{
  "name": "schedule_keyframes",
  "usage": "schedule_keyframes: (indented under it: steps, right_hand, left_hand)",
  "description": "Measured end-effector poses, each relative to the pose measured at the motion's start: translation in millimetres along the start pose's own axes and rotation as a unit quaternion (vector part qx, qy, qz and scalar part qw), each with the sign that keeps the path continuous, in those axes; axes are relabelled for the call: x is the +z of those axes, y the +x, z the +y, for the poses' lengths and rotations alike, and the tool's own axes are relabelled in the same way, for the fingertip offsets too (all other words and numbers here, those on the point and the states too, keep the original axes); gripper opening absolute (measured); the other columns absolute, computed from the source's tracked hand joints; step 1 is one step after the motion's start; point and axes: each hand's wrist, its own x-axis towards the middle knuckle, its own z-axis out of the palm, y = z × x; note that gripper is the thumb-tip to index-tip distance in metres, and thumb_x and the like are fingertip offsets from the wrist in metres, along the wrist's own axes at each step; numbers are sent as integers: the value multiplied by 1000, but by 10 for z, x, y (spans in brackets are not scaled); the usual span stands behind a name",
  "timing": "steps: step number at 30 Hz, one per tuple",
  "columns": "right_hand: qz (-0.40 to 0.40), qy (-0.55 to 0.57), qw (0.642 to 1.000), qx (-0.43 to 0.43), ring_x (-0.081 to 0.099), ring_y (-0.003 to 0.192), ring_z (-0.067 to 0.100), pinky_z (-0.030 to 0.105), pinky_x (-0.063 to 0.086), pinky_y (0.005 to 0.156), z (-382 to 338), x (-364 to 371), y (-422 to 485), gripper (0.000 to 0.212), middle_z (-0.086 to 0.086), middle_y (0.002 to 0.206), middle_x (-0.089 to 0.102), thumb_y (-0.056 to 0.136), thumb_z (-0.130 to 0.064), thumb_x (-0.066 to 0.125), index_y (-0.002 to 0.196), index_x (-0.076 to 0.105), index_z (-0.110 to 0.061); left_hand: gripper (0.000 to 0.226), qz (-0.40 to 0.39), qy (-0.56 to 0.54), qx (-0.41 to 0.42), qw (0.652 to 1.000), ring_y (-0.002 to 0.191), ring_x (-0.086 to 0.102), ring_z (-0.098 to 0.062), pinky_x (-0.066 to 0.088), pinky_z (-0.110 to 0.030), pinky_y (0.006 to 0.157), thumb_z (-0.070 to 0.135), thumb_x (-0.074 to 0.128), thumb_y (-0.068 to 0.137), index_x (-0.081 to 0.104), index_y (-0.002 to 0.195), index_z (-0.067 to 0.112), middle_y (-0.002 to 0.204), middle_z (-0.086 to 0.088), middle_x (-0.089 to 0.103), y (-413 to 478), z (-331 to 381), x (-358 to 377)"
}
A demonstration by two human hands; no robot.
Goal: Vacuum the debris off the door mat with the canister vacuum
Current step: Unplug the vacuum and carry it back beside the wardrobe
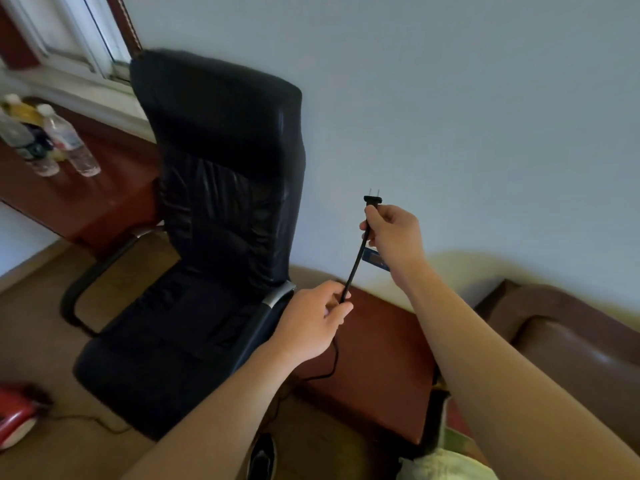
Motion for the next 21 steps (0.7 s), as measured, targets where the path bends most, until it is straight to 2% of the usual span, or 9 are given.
schedule_keyframes:
  steps: [3,8,12,16,21]
  right_hand:
    - [-28,-13,999,-21,55,61,12,31,48,67,-187,133,-133,23,-4,70,67,101,-20,56,82,66,-13]
    - [-72,-30,995,-59,56,64,14,34,51,69,-477,500,-396,28,2,72,68,101,-22,56,77,67,-13]
    - [-110,-48,989,-88,55,61,15,35,49,66,-669,878,-679,33,7,71,67,102,-24,55,75,68,-10]
    - [-153,-48,982,-99,56,59,9,31,51,67,-817,1326,-1056,31,-1,72,69,103,-27,55,78,67,-14]
    - [-193,-48,973,-117,59,63,7,32,55,72,-932,1913,-1698,27,-3,74,69,103,-27,56,82,69,-14]
  left_hand:
    - [11,30,-2,-11,999,70,68,5,52,-16,67,33,58,102,62,112,29,75,13,70,-196,75,-181]
    - [16,75,7,-16,997,68,70,-6,60,-37,72,31,59,101,65,113,22,76,9,71,-541,71,-588]
    - [15,117,13,-18,993,66,70,-9,59,-35,69,28,60,102,65,114,19,75,11,69,-914,1,-914]
    - [15,149,4,-32,988,65,69,-13,59,-42,69,26,59,102,64,114,19,73,5,70,-1390,-140,-1239]
    - [13,179,1,-58,982,66,69,-10,60,-43,72,29,59,102,63,114,25,72,5,71,-2104,-387,-1638]
